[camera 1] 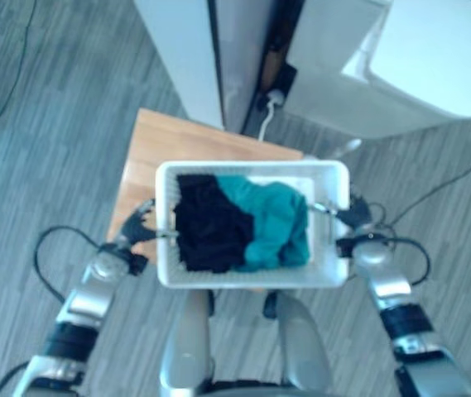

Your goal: Grab the laundry basket,head to the washer,open it,put in the laundry and shut it.

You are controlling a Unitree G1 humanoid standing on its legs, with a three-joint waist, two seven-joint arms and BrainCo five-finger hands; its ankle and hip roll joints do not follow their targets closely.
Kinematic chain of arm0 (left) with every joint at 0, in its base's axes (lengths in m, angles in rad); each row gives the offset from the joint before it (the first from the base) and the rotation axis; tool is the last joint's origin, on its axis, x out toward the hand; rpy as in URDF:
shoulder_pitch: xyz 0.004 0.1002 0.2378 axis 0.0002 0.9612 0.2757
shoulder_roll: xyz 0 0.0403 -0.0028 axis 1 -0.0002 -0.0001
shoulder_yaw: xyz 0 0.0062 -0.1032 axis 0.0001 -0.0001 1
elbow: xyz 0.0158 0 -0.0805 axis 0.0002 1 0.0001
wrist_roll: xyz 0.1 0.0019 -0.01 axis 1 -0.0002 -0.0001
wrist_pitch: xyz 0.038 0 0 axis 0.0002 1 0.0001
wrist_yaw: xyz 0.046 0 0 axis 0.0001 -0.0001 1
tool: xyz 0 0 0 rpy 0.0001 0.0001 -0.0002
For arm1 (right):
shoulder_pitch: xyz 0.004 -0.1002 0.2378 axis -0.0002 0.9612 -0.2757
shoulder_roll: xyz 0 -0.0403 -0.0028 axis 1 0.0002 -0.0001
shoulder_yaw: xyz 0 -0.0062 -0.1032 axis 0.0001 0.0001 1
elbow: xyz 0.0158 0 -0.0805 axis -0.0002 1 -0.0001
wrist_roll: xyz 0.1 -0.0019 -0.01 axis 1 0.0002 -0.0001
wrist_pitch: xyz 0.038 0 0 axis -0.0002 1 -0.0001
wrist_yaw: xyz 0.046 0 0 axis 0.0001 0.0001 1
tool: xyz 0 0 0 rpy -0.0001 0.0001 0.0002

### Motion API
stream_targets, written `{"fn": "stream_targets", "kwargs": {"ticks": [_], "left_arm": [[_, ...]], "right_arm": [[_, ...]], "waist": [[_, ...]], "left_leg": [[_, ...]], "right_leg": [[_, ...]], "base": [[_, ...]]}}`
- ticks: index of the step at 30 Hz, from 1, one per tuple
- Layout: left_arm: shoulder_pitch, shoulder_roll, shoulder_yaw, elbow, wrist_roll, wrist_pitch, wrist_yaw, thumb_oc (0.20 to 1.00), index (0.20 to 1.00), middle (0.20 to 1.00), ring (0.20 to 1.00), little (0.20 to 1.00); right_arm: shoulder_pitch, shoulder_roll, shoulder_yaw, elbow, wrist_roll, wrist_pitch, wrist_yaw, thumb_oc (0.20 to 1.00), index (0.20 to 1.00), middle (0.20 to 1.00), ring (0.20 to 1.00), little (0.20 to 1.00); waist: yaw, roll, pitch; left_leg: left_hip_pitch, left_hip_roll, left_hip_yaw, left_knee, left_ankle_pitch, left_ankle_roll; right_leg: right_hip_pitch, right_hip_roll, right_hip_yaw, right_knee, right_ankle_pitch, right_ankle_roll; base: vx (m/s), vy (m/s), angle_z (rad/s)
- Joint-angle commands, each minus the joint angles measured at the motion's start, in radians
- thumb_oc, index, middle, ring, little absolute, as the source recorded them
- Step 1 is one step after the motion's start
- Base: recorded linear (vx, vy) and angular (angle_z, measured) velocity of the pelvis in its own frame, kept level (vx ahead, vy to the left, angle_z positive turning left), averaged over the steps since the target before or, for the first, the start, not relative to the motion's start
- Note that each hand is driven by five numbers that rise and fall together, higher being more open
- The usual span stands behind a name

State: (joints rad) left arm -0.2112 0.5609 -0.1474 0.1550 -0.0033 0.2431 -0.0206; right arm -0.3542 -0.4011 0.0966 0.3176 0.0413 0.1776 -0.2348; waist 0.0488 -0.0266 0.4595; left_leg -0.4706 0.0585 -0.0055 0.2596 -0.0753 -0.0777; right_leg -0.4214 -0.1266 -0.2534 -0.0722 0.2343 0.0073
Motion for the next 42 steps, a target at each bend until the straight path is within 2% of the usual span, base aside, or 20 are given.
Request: {"fn": "stream_targets", "kwargs": {"ticks": [1, 11, 19, 42], "left_arm": [[-0.002, -0.033, -0.050, 0.057, -0.005, -0.009, 0.041, 1.000, 1.000, 1.000, 1.000, 1.000], [-0.073, -0.052, -0.115, 0.091, -0.040, -0.015, 0.060, 1.000, 1.000, 1.000, 1.000, 1.000], [-0.132, -0.075, -0.144, 0.134, -0.047, -0.013, 0.076, 1.000, 1.000, 1.000, 1.000, 1.000], [-0.192, -0.088, -0.157, 0.151, -0.061, 0.000, 0.093, 1.000, 1.000, 1.000, 1.000, 1.000]], "right_arm": [[-0.013, 0.020, 0.084, 0.026, 0.011, -0.007, 0.000, 1.000, 1.000, 1.000, 1.000, 1.000], [-0.080, 0.056, 0.194, 0.163, 0.026, 0.012, 0.040, 1.000, 1.000, 1.000, 1.000, 1.000], [-0.100, 0.062, 0.242, 0.202, 0.033, 0.029, 0.084, 1.000, 1.000, 1.000, 1.000, 1.000], [-0.131, 0.060, 0.287, 0.314, 0.055, 0.058, 0.148, 1.000, 1.000, 1.000, 1.000, 1.000]], "waist": [[0.011, 0.031, -0.017], [0.018, 0.043, -0.011], [0.016, 0.033, -0.008], [0.014, 0.013, 0.003]], "left_leg": [[-0.019, 0.006, 0.017, -0.139, 0.108, 0.025], [-0.036, 0.004, 0.007, -0.148, 0.124, 0.016], [-0.048, 0.007, 0.008, -0.154, 0.130, 0.014], [-0.063, 0.006, 0.005, -0.143, 0.127, 0.012]], "right_leg": [[-0.006, -0.082, 0.009, 0.127, -0.129, 0.113], [-0.020, -0.084, -0.008, 0.138, -0.138, 0.109], [-0.028, -0.085, -0.016, 0.137, -0.138, 0.108], [-0.033, -0.085, -0.027, 0.144, -0.143, 0.105]], "base": [[0.01, 0.001, -0.04], [0.01, -0.005, 0.01], [0.00, -0.001, 0.01], [0.00, 0.000, 0.00]]}}
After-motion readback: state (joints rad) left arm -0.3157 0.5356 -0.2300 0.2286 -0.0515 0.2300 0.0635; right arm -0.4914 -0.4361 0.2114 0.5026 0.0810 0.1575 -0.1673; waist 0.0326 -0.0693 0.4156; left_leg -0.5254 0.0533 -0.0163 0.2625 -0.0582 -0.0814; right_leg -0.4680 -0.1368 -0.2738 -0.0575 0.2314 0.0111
